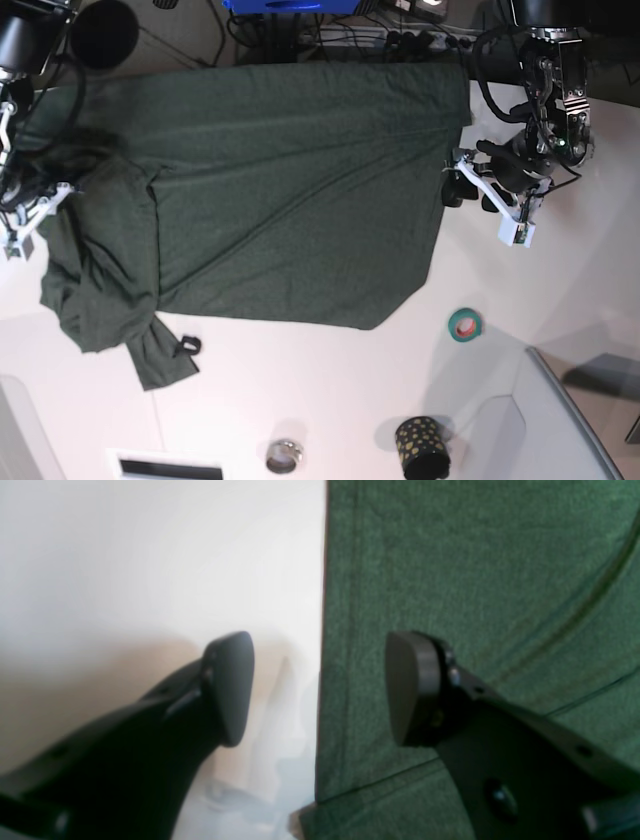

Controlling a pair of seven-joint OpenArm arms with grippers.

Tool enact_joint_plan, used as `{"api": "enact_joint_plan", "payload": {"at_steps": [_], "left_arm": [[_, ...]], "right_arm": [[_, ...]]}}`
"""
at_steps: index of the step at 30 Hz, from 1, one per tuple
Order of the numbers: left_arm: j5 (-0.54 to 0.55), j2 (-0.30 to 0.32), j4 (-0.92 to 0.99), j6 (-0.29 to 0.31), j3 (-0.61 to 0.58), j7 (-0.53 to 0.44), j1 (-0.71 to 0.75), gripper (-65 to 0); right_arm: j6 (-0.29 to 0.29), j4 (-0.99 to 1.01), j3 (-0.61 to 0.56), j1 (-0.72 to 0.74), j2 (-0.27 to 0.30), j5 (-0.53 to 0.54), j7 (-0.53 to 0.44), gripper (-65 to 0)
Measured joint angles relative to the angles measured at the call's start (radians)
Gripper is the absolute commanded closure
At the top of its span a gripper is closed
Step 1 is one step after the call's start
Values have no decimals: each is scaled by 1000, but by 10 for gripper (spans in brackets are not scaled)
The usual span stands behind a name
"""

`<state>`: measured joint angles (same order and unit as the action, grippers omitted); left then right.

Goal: Layout the t-shirt on the table in an organized manner, then fold the t-shirt properly
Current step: 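Pull the bunched fabric with the right gripper along the shirt side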

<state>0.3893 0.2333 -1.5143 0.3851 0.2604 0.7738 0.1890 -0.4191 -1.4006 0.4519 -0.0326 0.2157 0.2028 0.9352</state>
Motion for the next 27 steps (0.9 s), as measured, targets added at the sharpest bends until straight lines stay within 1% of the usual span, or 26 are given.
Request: {"api": "enact_joint_plan", "payload": {"at_steps": [2, 3, 5, 7, 8, 9, 10, 11, 12, 14, 15, 17, 19, 21, 24, 26, 27], "left_arm": [[0, -1, 0, 0, 0, 0, 0, -397], [1, -1, 0, 0, 0, -2, 0, -397], [0, 0, 0, 0, 0, -2, -1, -397], [0, 2, 1, 0, 0, -2, -2, -397], [0, 1, 1, 0, 0, -2, -2, -397], [0, 0, 1, 0, -1, -2, -3, -397], [0, 1, 1, 0, 0, -3, -2, -397], [1, 0, 1, 0, 0, -4, -3, -397], [0, 1, 0, 0, 1, -1, -2, -397], [0, 0, 0, -3, 0, -5, -2, -397], [3, 0, 0, 5, 0, -5, 1, -397], [0, 3, 0, 4, 0, -3, 5, -397], [0, 5, 0, 4, 0, -2, 8, -397], [0, 5, 1, 4, 0, -3, 8, -397], [0, 5, 1, 4, 0, -3, 8, -397], [0, 4, 1, 4, 0, -3, 8, -397], [0, 4, 1, 4, 0, -3, 8, -397]], "right_arm": [[0, -80, 0, 0, 2, 0, 41, -456], [2, -145, 0, 1, 3, -2, 35, -497], [-10, -241, 0, 19, 14, 11, 8, -501], [-3, -223, 1, 107, 20, -1, -7, -501], [-6, -154, -1, 172, 38, 3, -21, -501], [-14, -39, -8, 250, 62, 14, -54, -501], [3, 90, -9, 322, 73, -2, -91, -501], [4, 248, -2, 407, 95, 0, -146, -500], [8, 397, 1, 473, 114, -14, -212, -500], [1, 706, -5, 572, 156, 5, -405, -500], [11, 841, -4, 610, 171, -6, -481, -500], [80, 1047, -6, 661, 192, -6, -594, -500], [131, 1168, -7, 689, 209, -7, -680, -500], [158, 1191, -11, 689, 217, -2, -731, -500], [158, 1186, -67, 670, 219, -2, -748, -500], [202, 1187, -87, 646, 206, -1, -785, -500], [209, 1188, -90, 632, 198, -2, -798, -491]]}}
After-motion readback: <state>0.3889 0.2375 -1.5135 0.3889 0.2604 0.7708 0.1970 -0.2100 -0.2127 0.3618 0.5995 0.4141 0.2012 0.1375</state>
